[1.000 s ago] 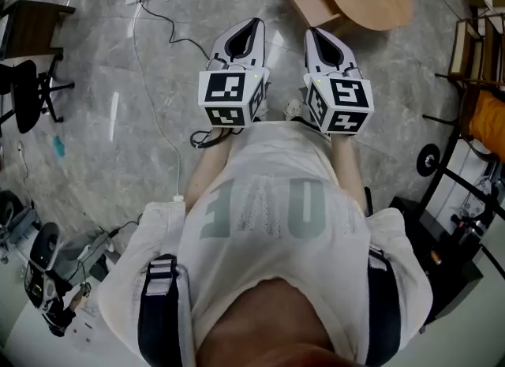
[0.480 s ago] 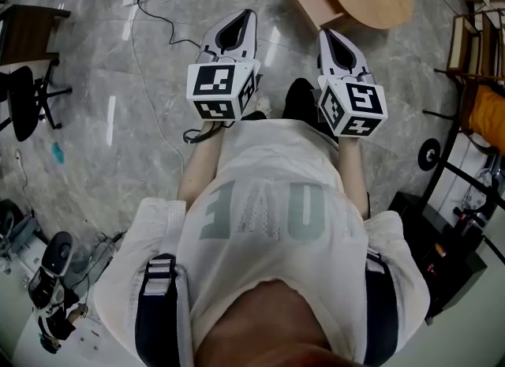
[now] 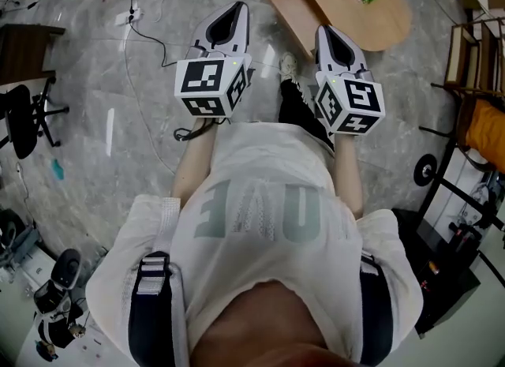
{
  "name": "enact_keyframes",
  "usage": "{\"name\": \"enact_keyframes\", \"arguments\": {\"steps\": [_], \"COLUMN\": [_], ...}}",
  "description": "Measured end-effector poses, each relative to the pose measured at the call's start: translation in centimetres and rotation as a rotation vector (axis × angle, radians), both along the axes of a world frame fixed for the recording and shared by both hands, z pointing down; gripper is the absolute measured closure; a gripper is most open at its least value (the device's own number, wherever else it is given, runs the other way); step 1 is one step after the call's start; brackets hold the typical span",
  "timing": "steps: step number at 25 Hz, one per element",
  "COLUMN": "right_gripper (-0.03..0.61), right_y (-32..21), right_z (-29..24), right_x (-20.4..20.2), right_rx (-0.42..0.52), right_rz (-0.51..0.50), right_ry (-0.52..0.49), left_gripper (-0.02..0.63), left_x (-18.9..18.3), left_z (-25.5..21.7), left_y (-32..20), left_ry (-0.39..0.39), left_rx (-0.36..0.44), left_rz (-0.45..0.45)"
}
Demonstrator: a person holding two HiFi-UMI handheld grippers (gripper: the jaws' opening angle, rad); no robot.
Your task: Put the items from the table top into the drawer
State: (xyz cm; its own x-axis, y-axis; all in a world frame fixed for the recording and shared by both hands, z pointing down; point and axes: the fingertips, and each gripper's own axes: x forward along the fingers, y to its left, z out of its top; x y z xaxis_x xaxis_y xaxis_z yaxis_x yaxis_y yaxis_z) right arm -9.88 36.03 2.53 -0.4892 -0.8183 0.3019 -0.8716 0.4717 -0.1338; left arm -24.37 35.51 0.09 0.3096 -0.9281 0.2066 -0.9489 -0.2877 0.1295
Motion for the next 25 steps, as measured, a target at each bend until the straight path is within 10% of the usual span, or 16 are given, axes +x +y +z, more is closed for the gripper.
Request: {"name": "enact_keyframes", "arguments": {"steps": [12,25], "right_gripper": [0.574,0.574], "right_y": [-21.4,-29.6], "right_z": [-2.4,-4.1], "right_x": [3.5,4.0], "right_rx": [0.063,0.076], "right_rz": [-0.053,0.060], "right_ry": [0.047,0.019], "left_gripper": [0.606,0.606], "left_x": [5.6,6.6], "left_z": [-2.8,-3.5], "left_y": [-20.7,-30.0], "left_ry": [0.025,0.025], "left_rx": [0.058,0.048], "left_rz": [-0.016,0.100]}}
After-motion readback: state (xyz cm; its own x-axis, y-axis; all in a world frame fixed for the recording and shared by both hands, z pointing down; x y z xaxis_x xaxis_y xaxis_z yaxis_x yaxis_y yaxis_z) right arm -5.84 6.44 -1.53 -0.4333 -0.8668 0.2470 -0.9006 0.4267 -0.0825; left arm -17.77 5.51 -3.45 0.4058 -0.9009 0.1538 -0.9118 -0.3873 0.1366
